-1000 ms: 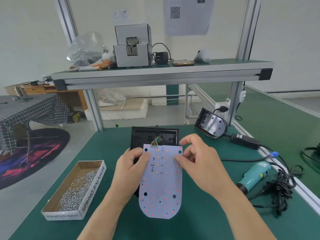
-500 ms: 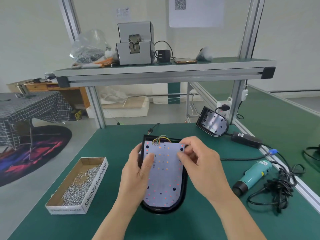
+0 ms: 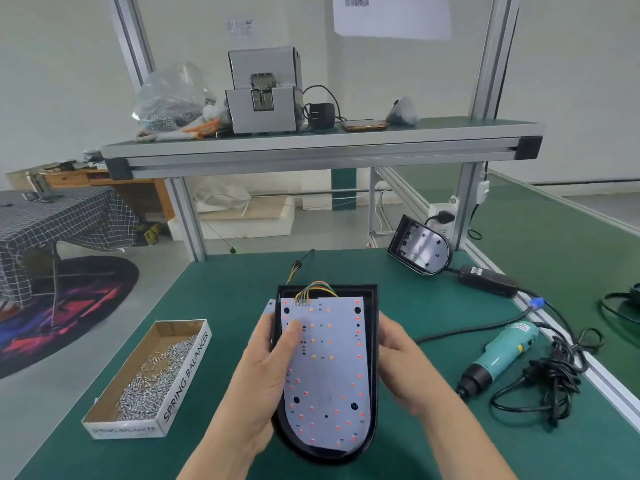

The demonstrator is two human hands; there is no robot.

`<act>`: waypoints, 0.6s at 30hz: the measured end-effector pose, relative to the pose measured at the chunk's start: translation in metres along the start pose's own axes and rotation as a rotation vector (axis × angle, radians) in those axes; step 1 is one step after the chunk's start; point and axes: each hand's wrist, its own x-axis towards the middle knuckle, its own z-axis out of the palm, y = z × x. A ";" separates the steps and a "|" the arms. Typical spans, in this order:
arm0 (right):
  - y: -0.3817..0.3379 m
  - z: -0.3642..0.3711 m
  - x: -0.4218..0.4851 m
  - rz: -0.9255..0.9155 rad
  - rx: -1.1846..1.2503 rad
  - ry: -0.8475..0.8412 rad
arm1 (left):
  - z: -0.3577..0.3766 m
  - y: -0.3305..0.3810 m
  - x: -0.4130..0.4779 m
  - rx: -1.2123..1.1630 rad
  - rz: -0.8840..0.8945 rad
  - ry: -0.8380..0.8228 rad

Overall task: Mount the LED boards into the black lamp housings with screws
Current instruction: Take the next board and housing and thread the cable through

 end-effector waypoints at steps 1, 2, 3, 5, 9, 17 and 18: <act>0.002 0.002 0.001 -0.011 -0.053 0.049 | 0.000 0.001 -0.001 -0.018 -0.019 0.001; 0.004 0.002 0.002 -0.011 -0.147 0.111 | 0.000 0.002 -0.002 -0.037 -0.031 0.007; 0.006 0.003 0.004 -0.005 -0.253 0.163 | -0.001 0.002 -0.003 -0.060 -0.037 0.015; 0.013 0.007 0.003 0.000 -0.391 0.199 | -0.003 0.003 -0.005 -0.125 -0.047 0.014; 0.021 0.014 -0.002 0.147 -0.460 0.183 | -0.002 0.000 -0.009 -0.115 -0.059 -0.041; -0.009 -0.002 -0.007 -0.072 -0.182 0.284 | -0.005 0.005 -0.002 0.076 0.153 0.066; -0.012 -0.004 -0.010 -0.060 -0.105 0.276 | -0.005 0.004 -0.002 0.107 0.162 0.081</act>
